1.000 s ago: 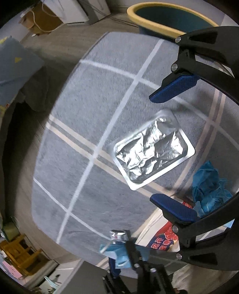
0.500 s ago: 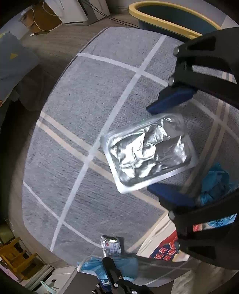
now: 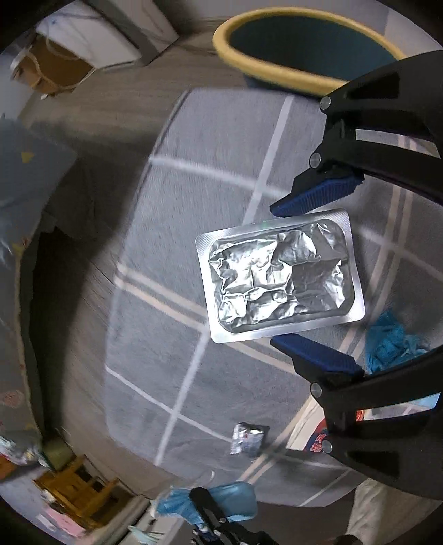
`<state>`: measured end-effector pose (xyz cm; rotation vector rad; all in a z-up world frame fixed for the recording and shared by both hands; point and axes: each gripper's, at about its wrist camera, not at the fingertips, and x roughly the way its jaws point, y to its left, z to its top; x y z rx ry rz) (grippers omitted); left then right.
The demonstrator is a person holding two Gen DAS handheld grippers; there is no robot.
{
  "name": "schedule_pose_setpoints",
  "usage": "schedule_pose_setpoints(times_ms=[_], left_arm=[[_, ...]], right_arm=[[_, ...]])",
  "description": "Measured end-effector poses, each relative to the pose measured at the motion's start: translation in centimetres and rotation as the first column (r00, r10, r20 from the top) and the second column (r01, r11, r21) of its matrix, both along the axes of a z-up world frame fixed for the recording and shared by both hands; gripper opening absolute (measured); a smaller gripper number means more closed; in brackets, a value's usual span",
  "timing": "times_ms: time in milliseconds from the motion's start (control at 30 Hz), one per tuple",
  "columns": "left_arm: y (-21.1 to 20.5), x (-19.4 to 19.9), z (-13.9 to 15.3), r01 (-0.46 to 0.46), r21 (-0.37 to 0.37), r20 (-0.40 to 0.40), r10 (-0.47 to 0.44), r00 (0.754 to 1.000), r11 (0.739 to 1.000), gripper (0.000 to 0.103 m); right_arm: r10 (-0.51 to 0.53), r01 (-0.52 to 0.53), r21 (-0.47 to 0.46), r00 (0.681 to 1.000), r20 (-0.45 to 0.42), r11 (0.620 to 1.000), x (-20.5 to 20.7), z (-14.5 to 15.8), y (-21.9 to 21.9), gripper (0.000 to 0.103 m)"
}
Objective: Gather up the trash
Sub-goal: 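Grasp the blue face mask with the left gripper while the right gripper grasps the foil blister pack, then carry the blue mask and foil pack over the bin with both grippers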
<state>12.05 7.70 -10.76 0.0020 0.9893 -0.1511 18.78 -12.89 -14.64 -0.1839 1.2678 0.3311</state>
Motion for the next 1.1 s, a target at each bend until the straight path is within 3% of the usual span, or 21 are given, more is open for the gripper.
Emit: schedule_pose_setpoints(times_ms=[400, 633, 1100], left_arm=[[-1.4, 0.2, 2.2, -0.004, -0.012, 0.063, 0.005, 0.998, 1.000, 0.019], [-4.0, 0.0, 3.4, 0.026, -0.016, 0.089, -0.025, 0.996, 1.000, 0.019], [-11.4, 0.7, 4.1, 0.150, 0.008, 0.105, -0.150, 0.983, 0.989, 0.019]], right_arm=[[-0.159, 0.150, 0.095, 0.982, 0.104, 0.984, -0.7, 5.6, -6.3, 0.070], [-0.204, 0.193, 0.073, 0.958, 0.202, 0.979, -2.2, 8.4, -10.4, 0.070], [-0.379, 0.359, 0.124, 0.898, 0.225, 0.925, -3.7, 10.0, -20.6, 0.070]])
